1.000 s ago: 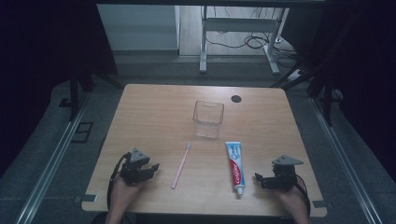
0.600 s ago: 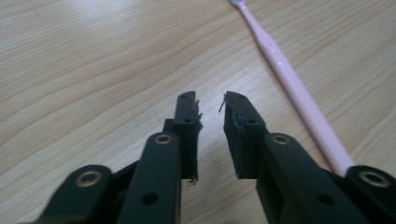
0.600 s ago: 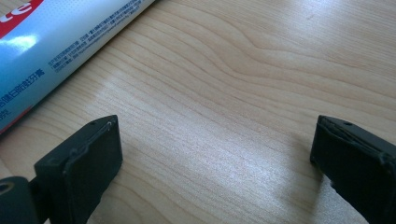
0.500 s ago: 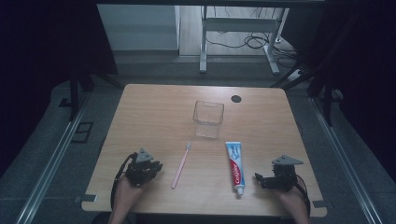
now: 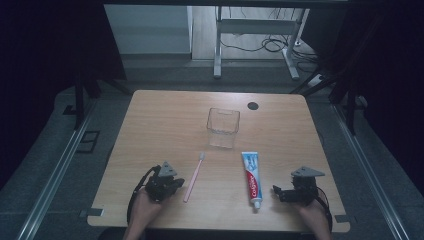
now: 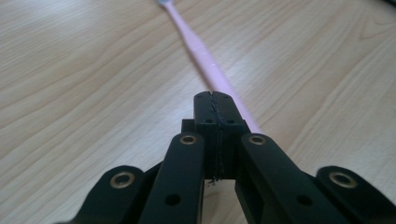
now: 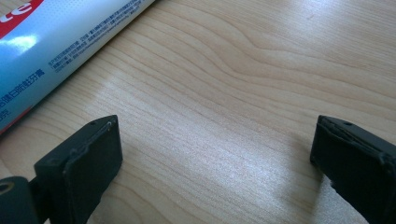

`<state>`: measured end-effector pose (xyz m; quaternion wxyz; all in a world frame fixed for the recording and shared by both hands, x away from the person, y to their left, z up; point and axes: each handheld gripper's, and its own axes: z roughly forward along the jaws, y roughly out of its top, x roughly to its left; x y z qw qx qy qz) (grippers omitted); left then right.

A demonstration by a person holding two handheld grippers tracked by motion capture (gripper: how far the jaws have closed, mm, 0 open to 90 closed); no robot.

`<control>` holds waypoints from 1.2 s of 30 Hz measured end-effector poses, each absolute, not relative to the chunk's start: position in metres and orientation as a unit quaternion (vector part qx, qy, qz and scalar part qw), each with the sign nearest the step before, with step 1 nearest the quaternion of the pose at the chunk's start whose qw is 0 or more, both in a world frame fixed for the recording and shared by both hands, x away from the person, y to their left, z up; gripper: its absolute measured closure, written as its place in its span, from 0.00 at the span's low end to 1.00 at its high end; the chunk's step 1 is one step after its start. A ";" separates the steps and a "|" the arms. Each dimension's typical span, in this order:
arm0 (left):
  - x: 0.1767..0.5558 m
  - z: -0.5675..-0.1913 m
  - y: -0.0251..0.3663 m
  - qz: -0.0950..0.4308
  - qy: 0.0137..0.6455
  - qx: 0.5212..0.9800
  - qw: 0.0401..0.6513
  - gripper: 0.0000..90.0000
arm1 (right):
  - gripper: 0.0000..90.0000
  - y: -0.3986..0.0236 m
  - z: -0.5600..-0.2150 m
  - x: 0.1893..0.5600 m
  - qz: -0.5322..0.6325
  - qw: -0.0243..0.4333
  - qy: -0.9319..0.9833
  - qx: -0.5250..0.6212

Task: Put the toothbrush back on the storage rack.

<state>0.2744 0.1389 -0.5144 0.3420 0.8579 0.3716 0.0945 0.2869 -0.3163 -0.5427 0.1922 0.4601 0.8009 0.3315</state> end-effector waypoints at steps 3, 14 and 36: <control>0.274 -0.514 0.131 0.088 0.360 0.864 0.341 1.00 | 0.02 -0.316 -0.543 0.287 0.332 0.192 0.801 0.460; 0.270 -0.519 0.112 0.077 0.339 0.877 0.331 1.00 | 0.02 -0.316 -0.543 0.287 0.331 0.192 0.801 0.460; 0.273 -0.526 0.123 0.068 0.358 0.877 0.312 0.99 | 0.02 -0.316 -0.543 0.287 0.332 0.192 0.801 0.460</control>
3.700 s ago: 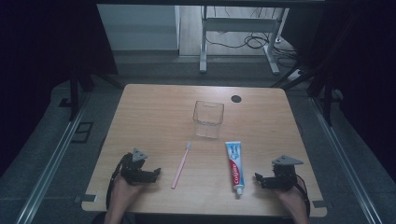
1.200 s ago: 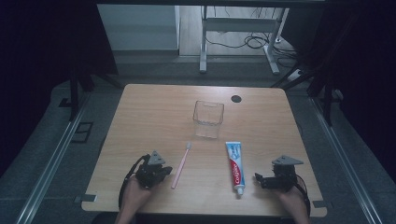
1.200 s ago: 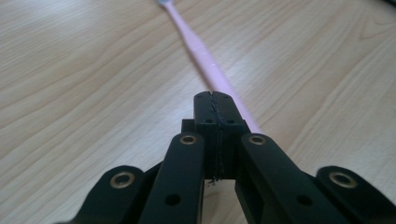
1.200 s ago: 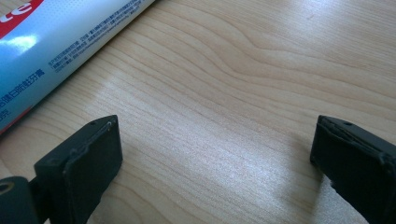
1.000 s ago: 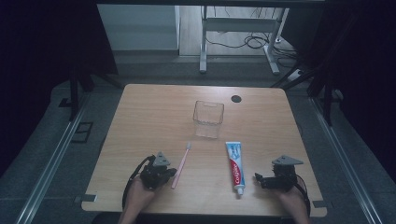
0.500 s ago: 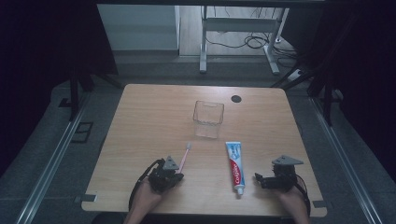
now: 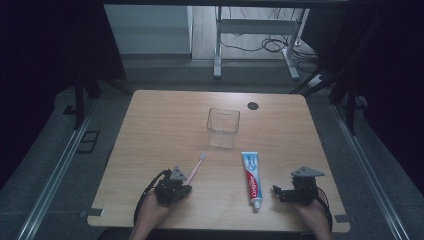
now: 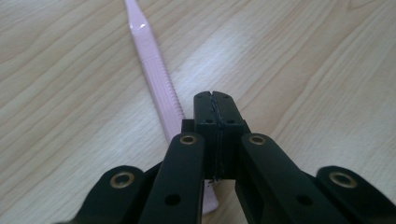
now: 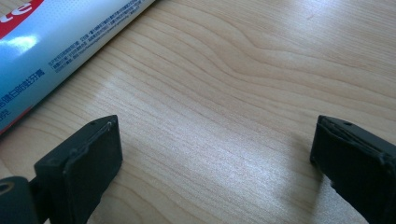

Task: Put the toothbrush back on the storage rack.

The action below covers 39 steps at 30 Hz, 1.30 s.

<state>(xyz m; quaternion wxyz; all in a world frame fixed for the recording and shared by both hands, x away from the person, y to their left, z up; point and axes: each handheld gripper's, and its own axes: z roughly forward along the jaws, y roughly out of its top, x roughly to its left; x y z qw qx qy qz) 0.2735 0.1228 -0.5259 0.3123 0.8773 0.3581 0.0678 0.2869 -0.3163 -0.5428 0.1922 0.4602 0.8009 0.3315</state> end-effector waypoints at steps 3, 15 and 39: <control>0.274 -0.526 0.127 0.072 0.363 0.876 0.310 0.99 | 0.02 -0.316 -0.543 0.287 0.331 0.192 0.801 0.460; 0.283 -0.525 0.152 0.086 0.384 0.870 0.298 0.99 | 0.02 -0.316 -0.543 0.287 0.332 0.192 0.801 0.460; 0.289 -0.508 0.169 0.084 0.378 0.874 0.294 0.77 | 0.02 -0.316 -0.543 0.287 0.332 0.192 0.801 0.460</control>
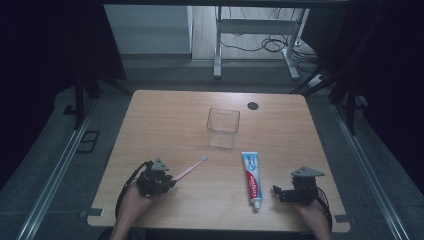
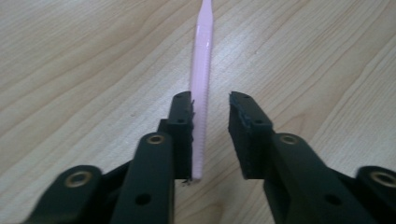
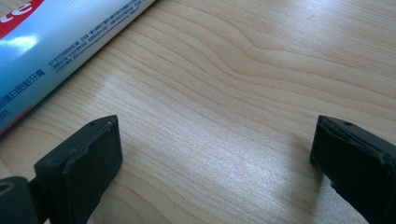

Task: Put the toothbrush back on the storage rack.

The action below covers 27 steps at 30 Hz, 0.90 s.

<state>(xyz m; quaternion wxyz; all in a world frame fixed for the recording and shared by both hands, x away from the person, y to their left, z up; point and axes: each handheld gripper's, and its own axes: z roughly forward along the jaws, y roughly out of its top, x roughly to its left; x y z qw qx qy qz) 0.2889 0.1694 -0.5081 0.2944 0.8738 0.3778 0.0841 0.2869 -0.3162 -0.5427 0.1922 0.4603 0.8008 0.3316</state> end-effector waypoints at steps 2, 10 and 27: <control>0.291 -0.507 0.169 0.082 0.378 0.877 0.286 0.75 | 0.02 -0.316 -0.543 0.287 0.332 0.192 0.801 0.460; 0.309 -0.503 0.169 0.076 0.374 0.889 0.252 0.58 | 0.02 -0.316 -0.543 0.287 0.331 0.192 0.801 0.460; 0.341 -0.499 0.136 0.050 0.341 0.921 0.184 0.64 | 0.02 -0.316 -0.543 0.287 0.331 0.192 0.801 0.460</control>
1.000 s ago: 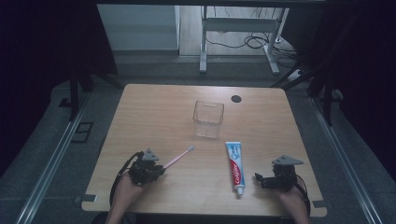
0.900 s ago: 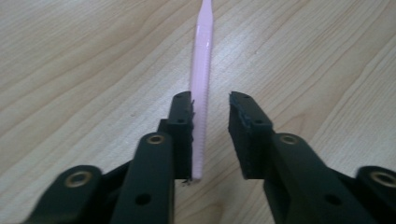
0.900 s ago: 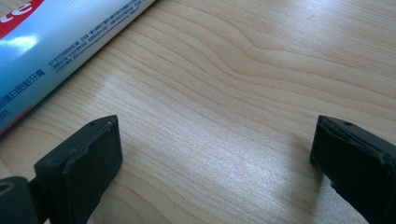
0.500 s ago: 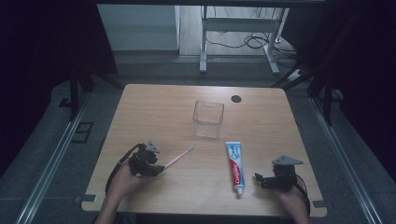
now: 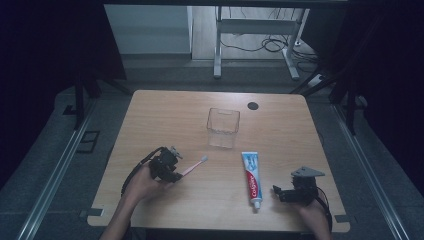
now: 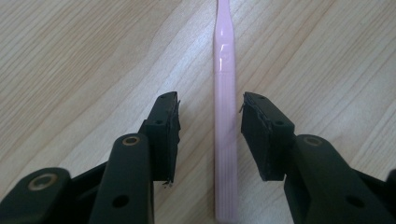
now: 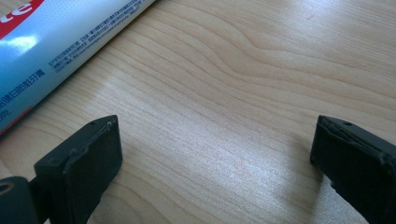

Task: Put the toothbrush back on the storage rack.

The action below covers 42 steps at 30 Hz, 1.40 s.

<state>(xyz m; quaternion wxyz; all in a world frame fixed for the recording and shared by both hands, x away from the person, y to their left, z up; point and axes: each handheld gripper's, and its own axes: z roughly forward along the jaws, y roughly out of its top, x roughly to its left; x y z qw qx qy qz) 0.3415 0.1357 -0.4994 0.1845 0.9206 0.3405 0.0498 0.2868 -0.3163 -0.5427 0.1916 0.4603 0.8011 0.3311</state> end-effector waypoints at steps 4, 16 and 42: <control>0.347 -0.500 0.127 0.044 0.337 0.924 0.174 0.66 | 0.02 -0.316 -0.543 0.287 0.331 0.191 0.801 0.461; 0.362 -0.501 0.106 0.031 0.323 0.936 0.136 0.74 | 0.02 -0.316 -0.543 0.287 0.331 0.192 0.801 0.460; 0.368 -0.494 0.099 0.012 0.337 0.931 0.142 0.88 | 0.02 -0.316 -0.543 0.287 0.331 0.192 0.801 0.461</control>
